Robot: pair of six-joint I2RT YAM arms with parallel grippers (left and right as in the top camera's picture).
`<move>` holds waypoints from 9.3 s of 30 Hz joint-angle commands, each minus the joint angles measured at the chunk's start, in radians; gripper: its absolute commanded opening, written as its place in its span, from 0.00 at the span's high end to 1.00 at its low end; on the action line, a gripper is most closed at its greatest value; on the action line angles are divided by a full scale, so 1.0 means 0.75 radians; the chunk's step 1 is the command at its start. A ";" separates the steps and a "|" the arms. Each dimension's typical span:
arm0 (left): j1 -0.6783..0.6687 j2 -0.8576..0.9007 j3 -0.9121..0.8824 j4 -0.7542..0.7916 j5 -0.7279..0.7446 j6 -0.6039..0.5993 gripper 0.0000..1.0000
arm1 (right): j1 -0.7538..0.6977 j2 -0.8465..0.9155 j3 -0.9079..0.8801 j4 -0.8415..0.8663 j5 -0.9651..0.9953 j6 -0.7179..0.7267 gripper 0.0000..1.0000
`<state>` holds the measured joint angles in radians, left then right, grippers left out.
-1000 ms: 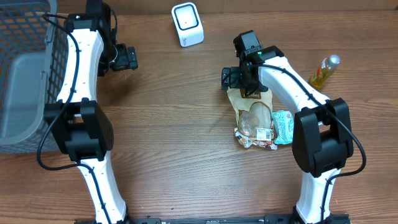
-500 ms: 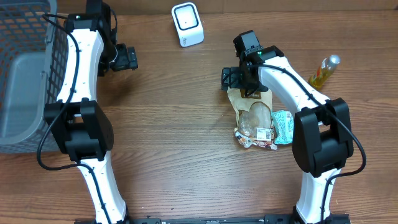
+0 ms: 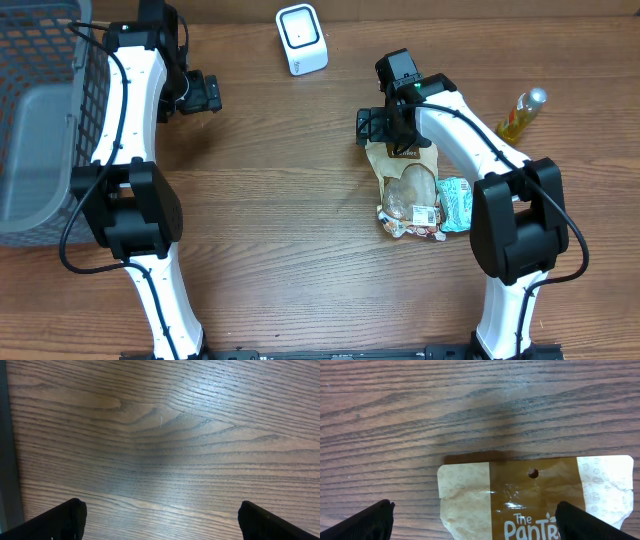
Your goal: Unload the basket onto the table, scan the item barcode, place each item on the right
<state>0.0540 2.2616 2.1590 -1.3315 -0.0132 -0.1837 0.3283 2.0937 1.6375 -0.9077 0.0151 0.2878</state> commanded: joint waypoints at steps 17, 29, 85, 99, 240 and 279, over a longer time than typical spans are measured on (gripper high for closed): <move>-0.003 -0.002 0.022 0.001 -0.012 -0.004 0.00 | -0.059 -0.809 0.024 0.007 0.012 -0.001 0.00; -0.003 -0.002 0.022 0.001 -0.012 -0.004 0.00 | -0.060 -1.137 0.008 -0.039 0.053 -0.019 0.00; -0.003 -0.002 0.022 0.001 -0.012 -0.004 0.00 | -0.391 -2.788 -2.173 1.477 -0.023 -0.146 0.00; -0.003 -0.002 0.022 0.001 -0.012 -0.005 0.00 | -0.391 -2.788 -2.172 1.099 -0.023 -0.146 0.00; -0.053 -3.001 -2.867 2.364 -0.050 -0.071 0.01 | -0.391 -2.788 -2.172 1.098 -0.023 -0.146 0.00; -0.055 -3.011 -2.872 1.672 0.042 0.215 0.01 | -0.391 -2.788 -2.172 1.098 -0.023 -0.146 0.00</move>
<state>0.0082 0.0154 0.0086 -0.0761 0.0074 -0.0479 0.0391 0.0120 0.0177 -0.0898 0.0002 0.1825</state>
